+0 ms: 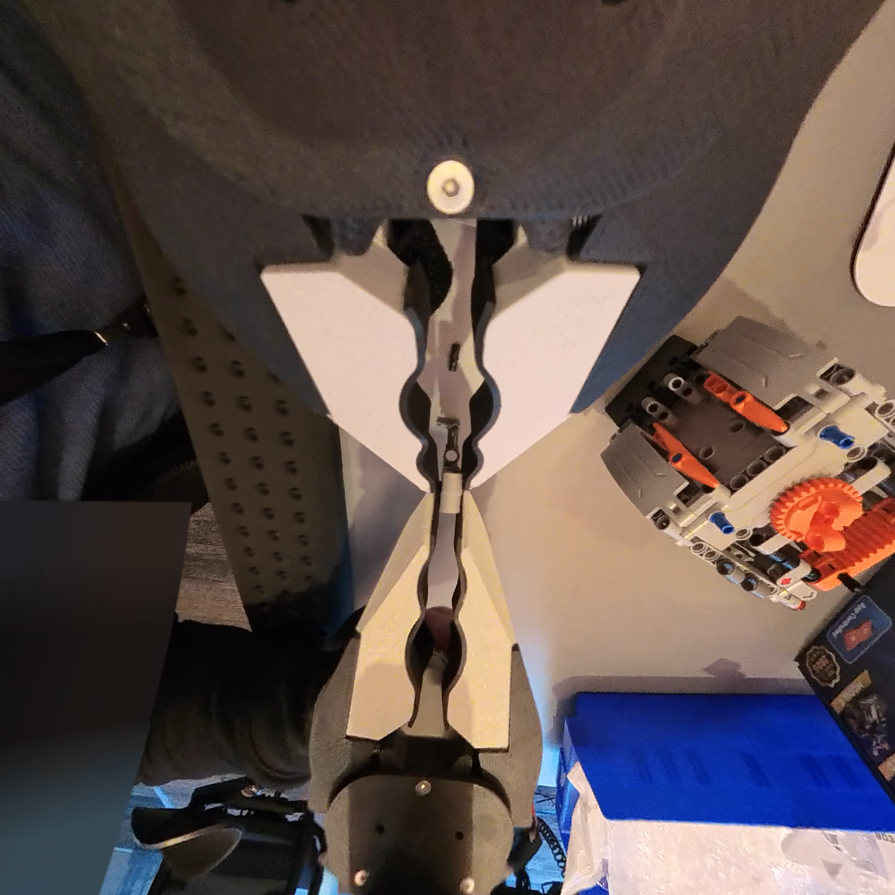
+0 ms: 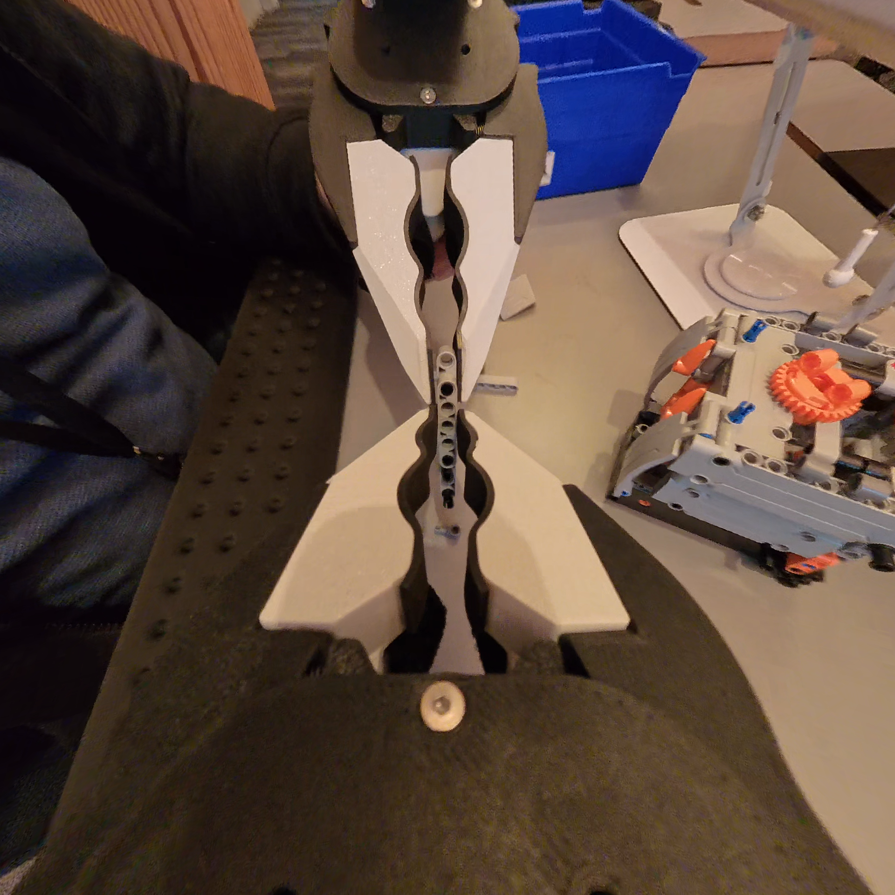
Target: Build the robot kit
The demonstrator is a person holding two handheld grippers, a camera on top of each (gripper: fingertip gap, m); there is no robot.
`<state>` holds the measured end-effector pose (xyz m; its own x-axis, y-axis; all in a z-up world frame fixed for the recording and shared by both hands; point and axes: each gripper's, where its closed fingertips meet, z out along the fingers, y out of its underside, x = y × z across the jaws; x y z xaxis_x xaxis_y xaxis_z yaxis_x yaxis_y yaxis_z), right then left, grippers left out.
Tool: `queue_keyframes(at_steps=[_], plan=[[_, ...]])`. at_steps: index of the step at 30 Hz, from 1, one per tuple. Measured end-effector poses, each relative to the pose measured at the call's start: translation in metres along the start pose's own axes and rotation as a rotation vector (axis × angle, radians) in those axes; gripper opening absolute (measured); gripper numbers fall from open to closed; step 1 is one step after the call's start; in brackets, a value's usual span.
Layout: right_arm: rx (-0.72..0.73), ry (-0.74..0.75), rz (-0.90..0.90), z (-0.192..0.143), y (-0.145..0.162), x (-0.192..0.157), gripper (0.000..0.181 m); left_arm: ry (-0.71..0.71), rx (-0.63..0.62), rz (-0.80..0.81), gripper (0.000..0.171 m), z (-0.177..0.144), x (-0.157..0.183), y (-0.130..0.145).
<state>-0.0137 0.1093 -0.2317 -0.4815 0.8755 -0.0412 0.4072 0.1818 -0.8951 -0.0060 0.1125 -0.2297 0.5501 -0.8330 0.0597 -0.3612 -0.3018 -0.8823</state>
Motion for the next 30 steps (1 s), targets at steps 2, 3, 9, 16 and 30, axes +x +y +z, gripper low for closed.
queue_keyframes(at_steps=[2, 3, 9, 16, 30], plan=[[0.03, -0.028, 0.029, 0.0, -0.002, -0.002, 0.004, 0.03, 0.009, -0.024, 0.005, -0.002, 0.003, -0.001], [0.022, -0.022, 0.025, 0.001, -0.001, -0.001, 0.005, 0.026, -0.003, -0.025, 0.005, -0.001, 0.002, 0.001], [0.065, -0.026, -0.002, -0.003, -0.01, -0.006, 0.004, 0.06, 0.036, -0.03, 0.005, -0.008, 0.007, -0.006], [0.167, -0.079, 0.07, -0.007, -0.02, -0.007, 0.004, 0.098, 0.095, -0.074, 0.006, -0.013, 0.008, -0.013], [0.077, -0.068, 0.05, 0.004, -0.009, -0.006, 0.004, 0.027, -0.071, 0.021, 0.005, 0.002, 0.006, 0.01]])
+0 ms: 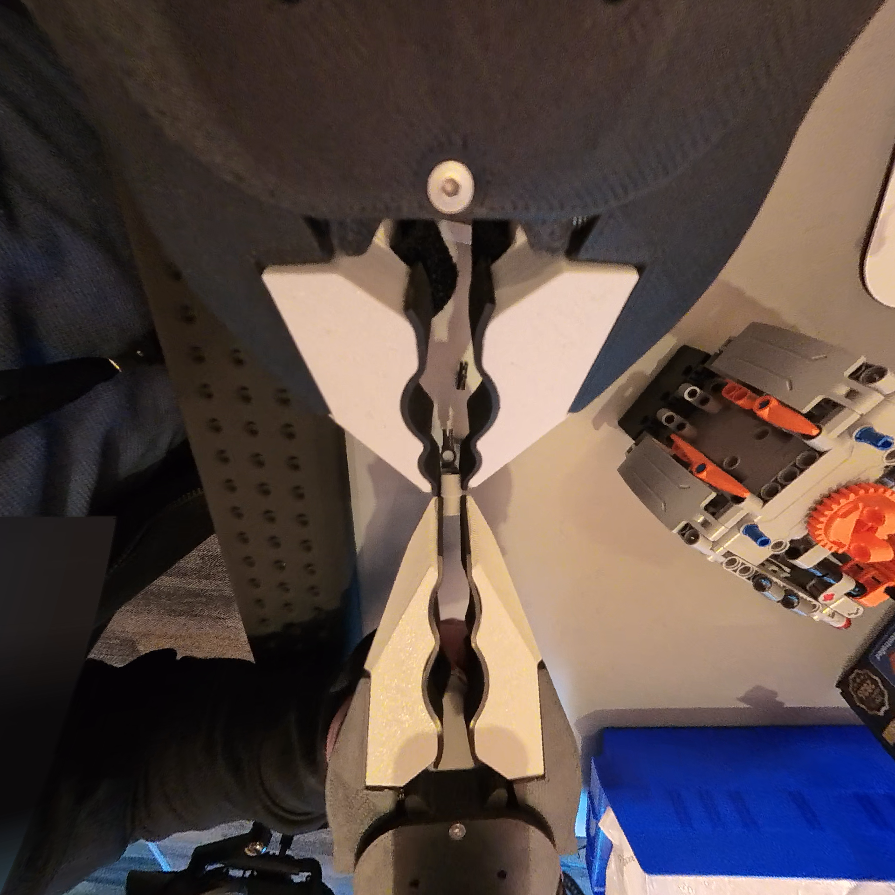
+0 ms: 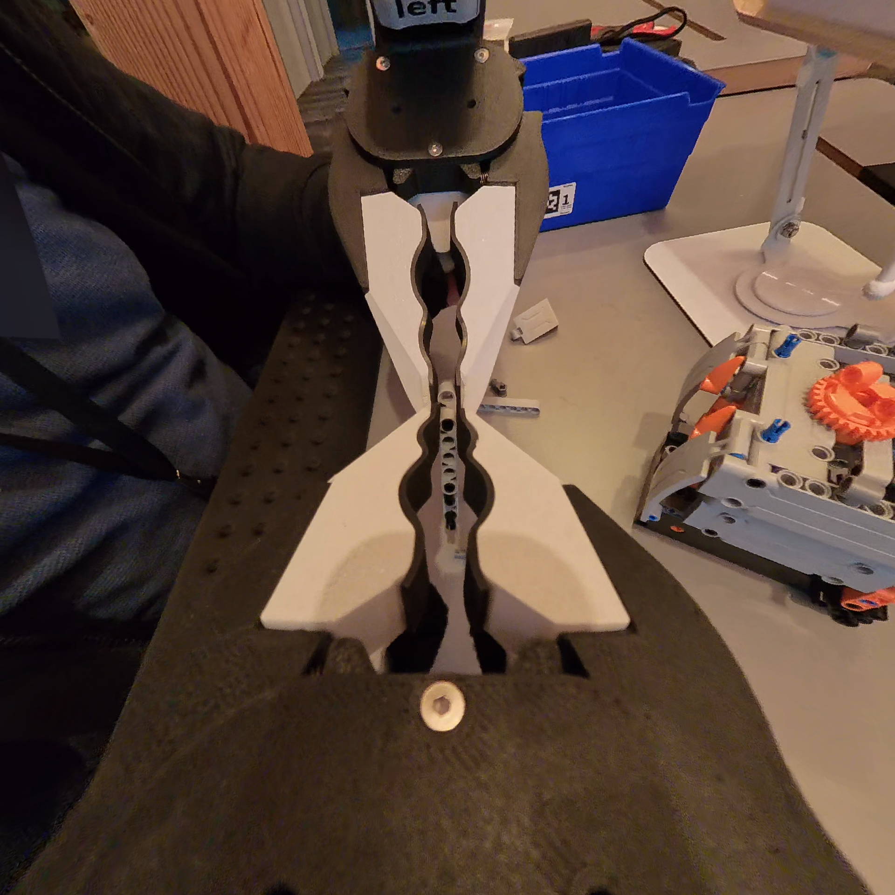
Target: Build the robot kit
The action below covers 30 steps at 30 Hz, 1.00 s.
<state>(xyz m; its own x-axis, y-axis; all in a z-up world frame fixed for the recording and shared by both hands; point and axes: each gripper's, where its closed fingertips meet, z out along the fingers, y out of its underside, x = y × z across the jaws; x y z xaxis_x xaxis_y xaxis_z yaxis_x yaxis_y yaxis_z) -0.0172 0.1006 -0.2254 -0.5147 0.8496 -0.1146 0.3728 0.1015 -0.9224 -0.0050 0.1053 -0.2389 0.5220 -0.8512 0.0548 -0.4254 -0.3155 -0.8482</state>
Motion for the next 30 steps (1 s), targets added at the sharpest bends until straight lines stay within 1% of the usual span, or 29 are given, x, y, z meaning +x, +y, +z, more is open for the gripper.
queue_keyframes(at_steps=[2, 4, 5, 6, 7, 8, 9, 10, 11, 12, 13, 16, 17, 19, 23, 26, 30], plan=[[-0.009, 0.008, -0.014, -0.001, 0.0, -0.001, 0.003, 0.002, 0.009, 0.006, 0.005, 0.0, 0.001, -0.001], [0.002, 0.014, -0.035, -0.005, -0.004, -0.003, 0.003, 0.012, 0.044, 0.006, 0.005, -0.003, 0.003, -0.007], [0.015, 0.027, -0.028, -0.009, -0.005, 0.0, 0.0, 0.013, 0.046, 0.008, 0.005, -0.004, 0.003, -0.007], [0.05, 0.036, 0.002, -0.018, -0.007, 0.006, 0.0, -0.036, 0.014, 0.019, 0.005, -0.006, -0.004, 0.0], [0.114, 0.03, 0.039, -0.032, -0.013, 0.011, 0.0, -0.046, 0.039, 0.004, 0.005, -0.013, -0.009, 0.0], [0.131, 0.039, 0.049, -0.039, -0.013, 0.015, 0.0, -0.01, 0.095, -0.047, 0.005, -0.02, -0.01, -0.006], [0.098, 0.057, 0.036, -0.036, -0.006, 0.018, 0.0, -0.009, 0.107, -0.062, 0.005, -0.021, -0.013, -0.008], [0.066, 0.052, 0.024, -0.029, -0.003, 0.015, 0.0, -0.026, 0.085, -0.045, 0.005, -0.018, -0.016, -0.006], [0.048, 0.036, 0.019, -0.022, -0.004, 0.011, 0.0, 0.003, 0.055, -0.046, 0.005, -0.013, -0.012, -0.002], [0.04, 0.037, 0.017, -0.017, -0.005, 0.01, 0.004, 0.021, 0.052, -0.054, 0.005, -0.009, -0.009, -0.001], [0.039, 0.047, 0.013, -0.013, -0.006, 0.01, 0.012, 0.027, 0.051, -0.056, 0.005, -0.006, -0.006, -0.001], [-0.003, 0.028, 0.006, -0.003, 0.0, 0.006, 0.013, 0.016, 0.044, -0.024, 0.005, -0.002, -0.003, -0.004], [-0.009, 0.02, 0.006, -0.002, 0.002, 0.005, 0.008, 0.018, 0.037, -0.02, 0.005, -0.001, -0.003, -0.003], [-0.009, 0.02, -0.005, -0.002, 0.002, 0.003, 0.005, 0.014, 0.04, -0.02, 0.005, -0.002, -0.004, -0.003], [-0.018, 0.007, 0.013, -0.001, 0.004, 0.002, 0.005, 0.011, 0.033, -0.001, 0.005, -0.001, -0.002, -0.001], [-0.058, 0.022, -0.034, -0.001, 0.008, 0.0, 0.004, 0.005, 0.029, 0.018, 0.005, 0.001, 0.0, 0.0], [-0.01, 0.016, -0.04, -0.007, 0.001, -0.002, 0.004, 0.022, 0.1, -0.008, 0.005, -0.004, 0.002, -0.01]])
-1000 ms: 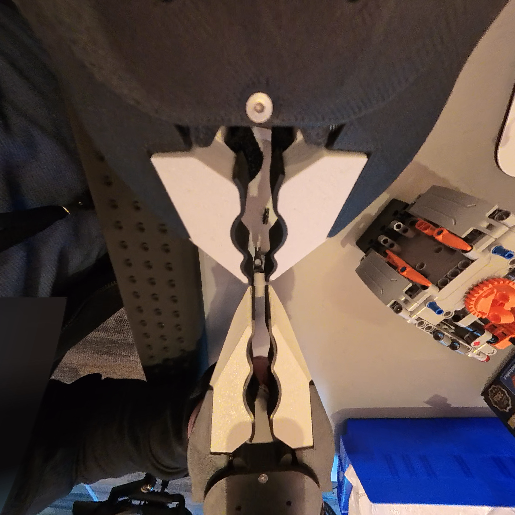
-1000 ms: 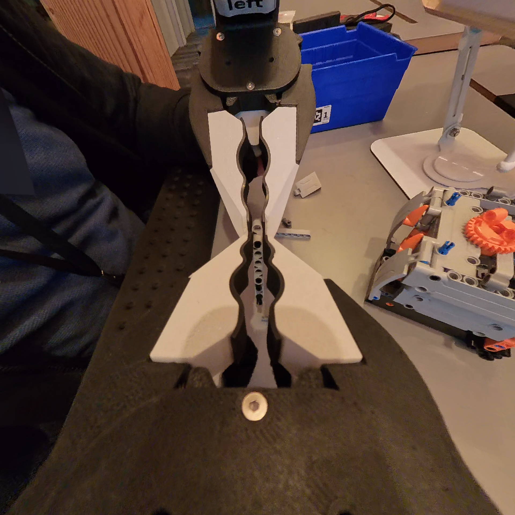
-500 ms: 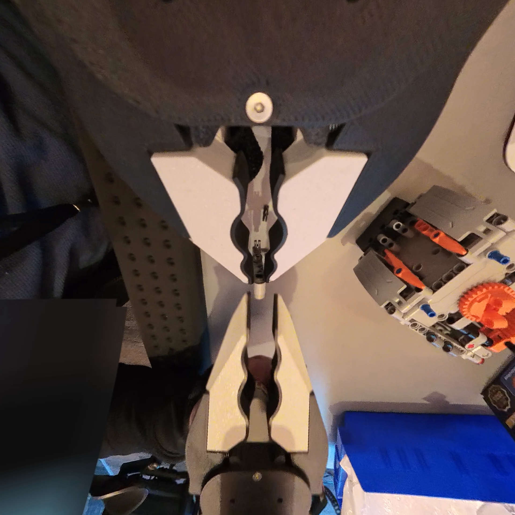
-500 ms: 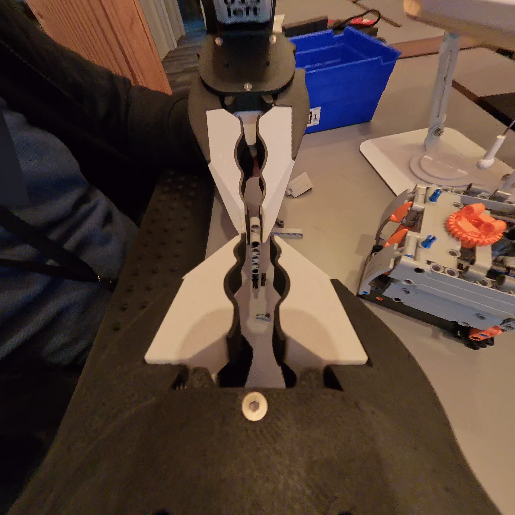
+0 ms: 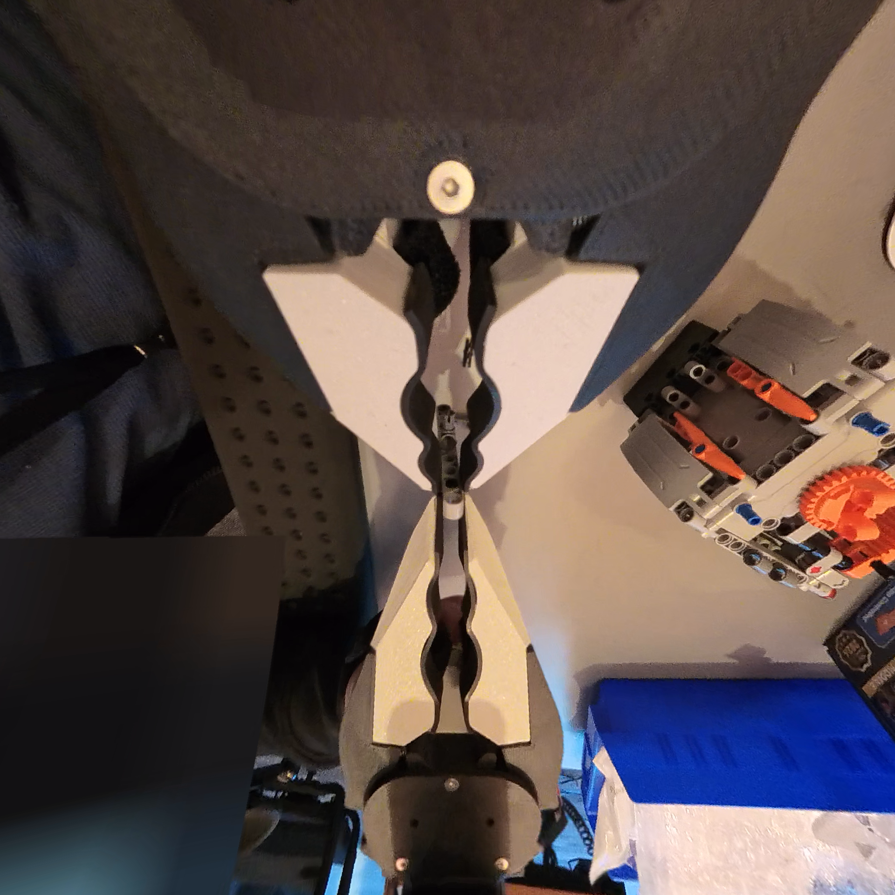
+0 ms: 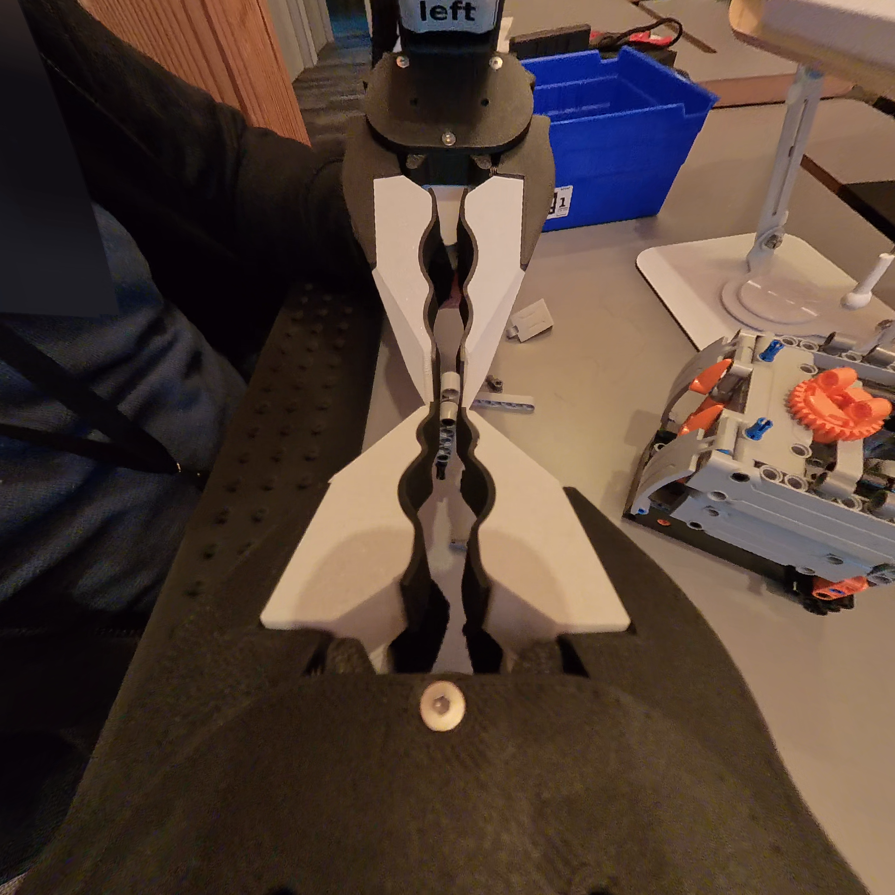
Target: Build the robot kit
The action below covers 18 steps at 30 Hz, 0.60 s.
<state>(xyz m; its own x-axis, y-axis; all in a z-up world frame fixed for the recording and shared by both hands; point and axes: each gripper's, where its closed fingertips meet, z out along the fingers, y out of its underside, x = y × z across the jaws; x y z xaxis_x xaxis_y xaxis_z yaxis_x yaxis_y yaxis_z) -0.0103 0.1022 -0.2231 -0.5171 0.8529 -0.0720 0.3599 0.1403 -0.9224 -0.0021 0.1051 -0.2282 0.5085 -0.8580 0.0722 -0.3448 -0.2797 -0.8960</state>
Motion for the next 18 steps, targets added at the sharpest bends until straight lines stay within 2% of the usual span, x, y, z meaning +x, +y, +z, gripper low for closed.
queue_keyframes(at_steps=[6, 8, 10, 12, 16, 18], plan=[[0.062, -0.018, 0.024, -0.011, -0.004, 0.001, 0.003, 0.03, 0.079, -0.065, 0.005, -0.008, 0.0, -0.011], [0.028, -0.004, 0.003, -0.008, 0.0, 0.002, 0.003, 0.023, 0.049, -0.051, 0.005, -0.004, -0.001, -0.005], [0.04, -0.021, 0.034, -0.007, -0.002, 0.0, 0.003, 0.081, 0.069, -0.109, 0.005, -0.004, 0.0, -0.006], [0.045, -0.003, 0.05, -0.006, -0.004, 0.005, 0.004, 0.017, 0.053, -0.048, 0.005, -0.004, -0.005, -0.005], [0.063, -0.015, 0.115, -0.012, -0.001, 0.012, 0.019, 0.028, 0.076, -0.116, 0.005, -0.007, -0.015, -0.003], [0.032, -0.022, 0.131, -0.006, 0.005, 0.012, 0.016, 0.048, 0.109, -0.134, 0.005, -0.009, -0.014, -0.009]])
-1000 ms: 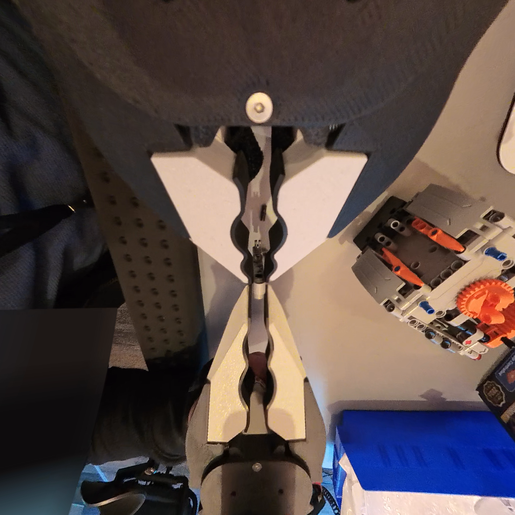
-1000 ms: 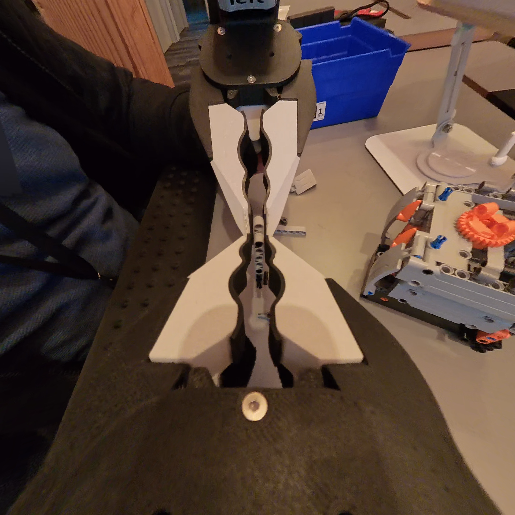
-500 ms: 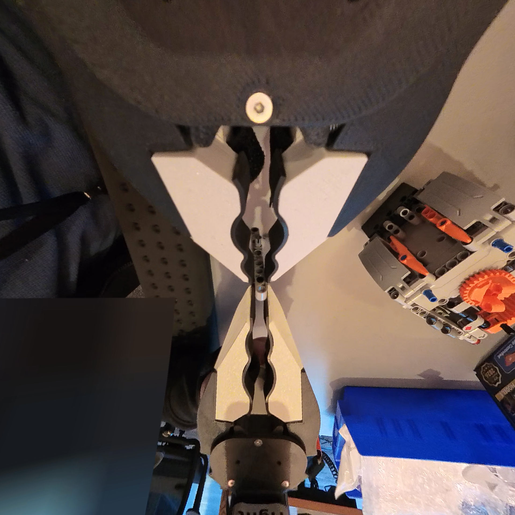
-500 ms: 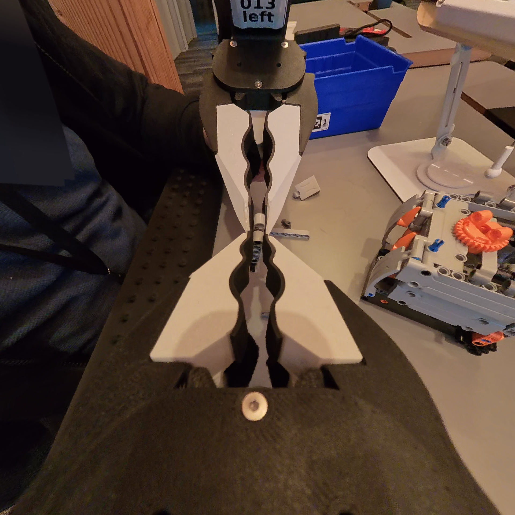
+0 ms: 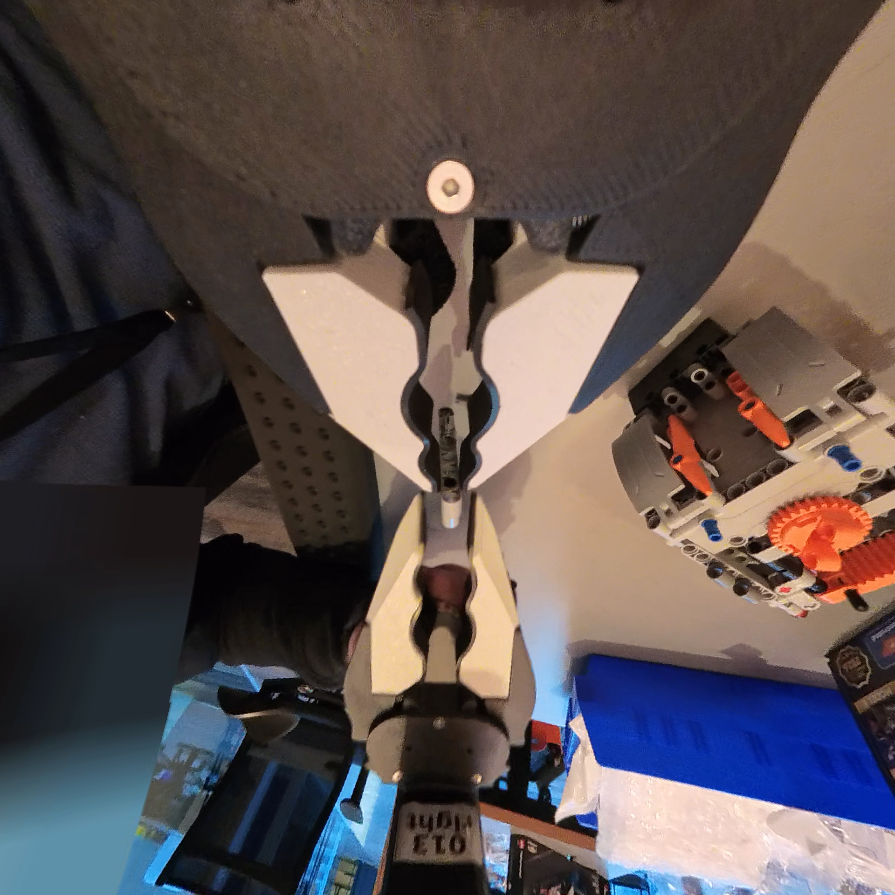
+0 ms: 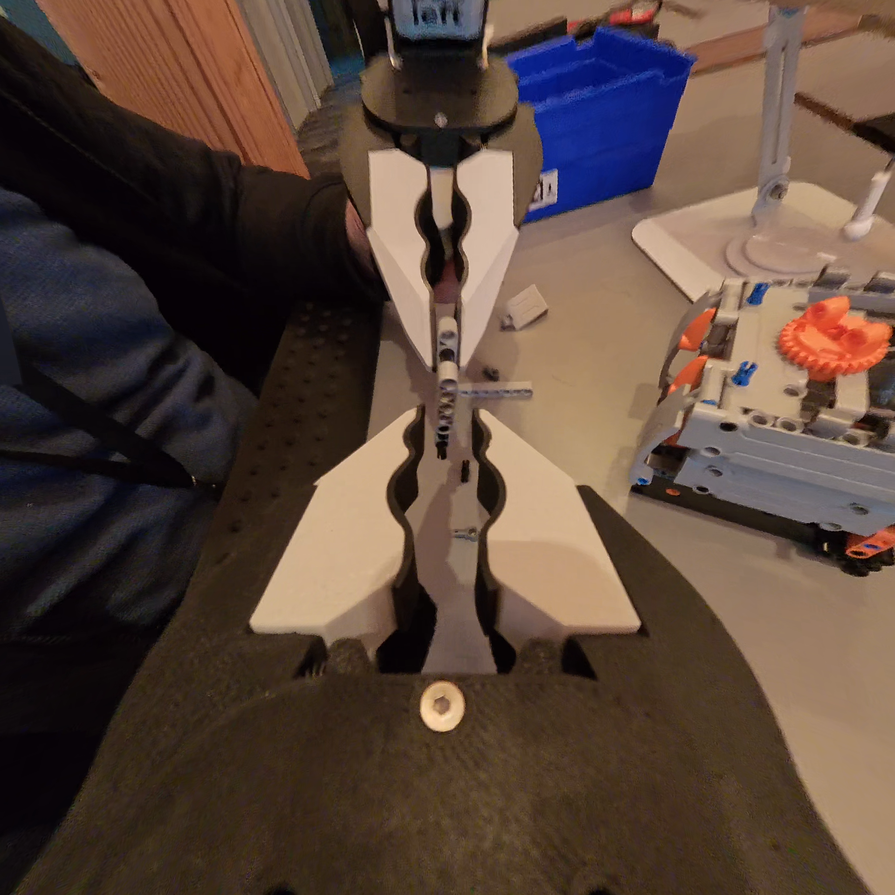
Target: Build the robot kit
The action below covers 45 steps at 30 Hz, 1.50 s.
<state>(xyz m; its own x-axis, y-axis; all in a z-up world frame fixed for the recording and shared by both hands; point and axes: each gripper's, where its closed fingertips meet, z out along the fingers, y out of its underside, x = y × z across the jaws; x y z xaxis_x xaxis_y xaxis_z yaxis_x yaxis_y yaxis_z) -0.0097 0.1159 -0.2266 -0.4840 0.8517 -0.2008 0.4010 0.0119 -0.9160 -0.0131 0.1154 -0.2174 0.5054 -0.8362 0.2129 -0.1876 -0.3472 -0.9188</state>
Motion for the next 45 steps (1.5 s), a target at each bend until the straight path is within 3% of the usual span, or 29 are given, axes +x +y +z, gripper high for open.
queue_keyframes(at_steps=[2, 7, 10, 15, 21, 28, 33, 37, 41, 45], plan=[[-0.032, 0.002, -0.008, 0.007, 0.005, 0.0, 0.005, -0.009, 0.002, 0.012, 0.005, 0.001, 0.0, 0.0], [-0.019, 0.006, -0.008, 0.008, 0.002, 0.0, 0.004, 0.016, 0.018, -0.018, 0.006, 0.0, -0.001, 0.0], [0.005, 0.006, 0.018, 0.004, -0.001, 0.003, 0.004, 0.012, -0.038, -0.032, 0.018, 0.005, -0.003, 0.012], [-0.018, -0.004, 0.019, 0.007, 0.002, 0.001, 0.004, 0.052, -0.045, -0.057, 0.005, 0.012, -0.001, 0.015], [0.014, 0.011, 0.048, -0.01, 0.0, 0.008, 0.004, 0.063, 0.039, -0.117, 0.005, -0.007, -0.005, 0.002], [-0.475, 0.091, 0.04, -0.013, 0.077, 0.015, 0.005, 0.03, -0.05, -0.125, 0.005, -0.004, -0.009, 0.018], [-0.723, 0.15, -0.077, -0.01, 0.106, 0.015, 0.005, 0.024, -0.088, -0.144, 0.005, -0.001, -0.011, 0.031], [-0.807, 0.177, -0.194, -0.003, 0.113, 0.013, 0.01, 0.009, -0.119, -0.148, 0.005, 0.001, -0.014, 0.038], [-0.736, 0.188, -0.164, -0.003, 0.099, 0.011, 0.021, 0.017, -0.112, -0.136, 0.005, -0.001, -0.009, 0.037], [-0.657, 0.173, -0.135, 0.009, 0.087, 0.009, 0.017, 0.0, -0.112, -0.135, 0.005, -0.007, -0.01, 0.041]])
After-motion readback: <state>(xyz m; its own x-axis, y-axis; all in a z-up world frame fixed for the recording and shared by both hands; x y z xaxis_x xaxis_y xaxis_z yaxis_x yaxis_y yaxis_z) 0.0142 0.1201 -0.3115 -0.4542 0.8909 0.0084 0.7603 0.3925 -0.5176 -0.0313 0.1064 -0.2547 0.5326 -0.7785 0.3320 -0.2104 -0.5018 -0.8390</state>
